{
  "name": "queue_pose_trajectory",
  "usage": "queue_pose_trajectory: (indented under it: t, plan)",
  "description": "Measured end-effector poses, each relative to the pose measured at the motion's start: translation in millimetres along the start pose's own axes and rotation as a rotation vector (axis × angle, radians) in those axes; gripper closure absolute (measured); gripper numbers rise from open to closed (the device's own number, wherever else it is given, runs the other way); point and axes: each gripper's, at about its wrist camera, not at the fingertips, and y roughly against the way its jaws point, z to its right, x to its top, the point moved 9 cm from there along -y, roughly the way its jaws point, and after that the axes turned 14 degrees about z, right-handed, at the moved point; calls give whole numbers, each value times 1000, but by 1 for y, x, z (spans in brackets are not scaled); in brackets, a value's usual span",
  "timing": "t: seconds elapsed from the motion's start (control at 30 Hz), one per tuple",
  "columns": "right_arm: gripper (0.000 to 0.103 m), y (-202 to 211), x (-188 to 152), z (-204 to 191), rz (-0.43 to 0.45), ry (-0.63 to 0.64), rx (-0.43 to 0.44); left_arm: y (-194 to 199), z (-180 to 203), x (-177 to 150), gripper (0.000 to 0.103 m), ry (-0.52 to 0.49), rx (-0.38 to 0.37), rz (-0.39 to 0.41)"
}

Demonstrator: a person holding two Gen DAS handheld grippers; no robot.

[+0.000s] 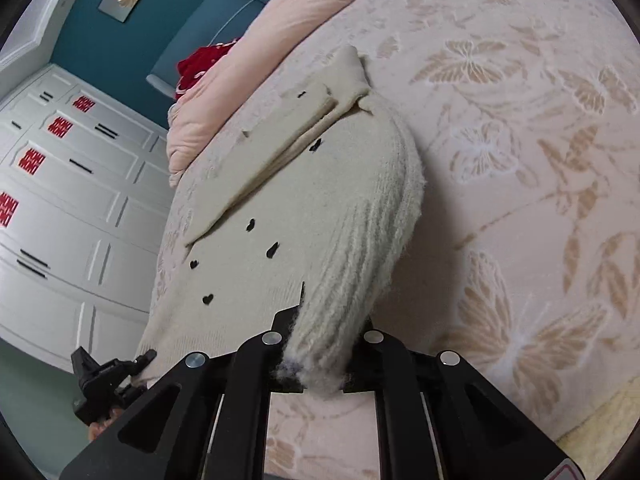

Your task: Fold small clothes

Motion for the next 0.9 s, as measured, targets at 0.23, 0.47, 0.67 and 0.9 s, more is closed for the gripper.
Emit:
queue_pose_trajectory:
  t: [0.23, 0.47, 0.67, 0.9]
  plan:
    - [95, 100, -21, -11, -74, 263, 88, 97, 3, -35, 98, -90, -55, -37]
    - [94, 200, -66, -34, -168, 423, 470, 194, -9, -111, 98, -114, -67, -134]
    - [92, 160, -55, -23, -193, 401, 354, 173, 12, -82, 97, -183, -81, -57]
    - [93, 117, -17, -21, -87, 297, 243, 110, 47, -30, 97, -229, -81, 18]
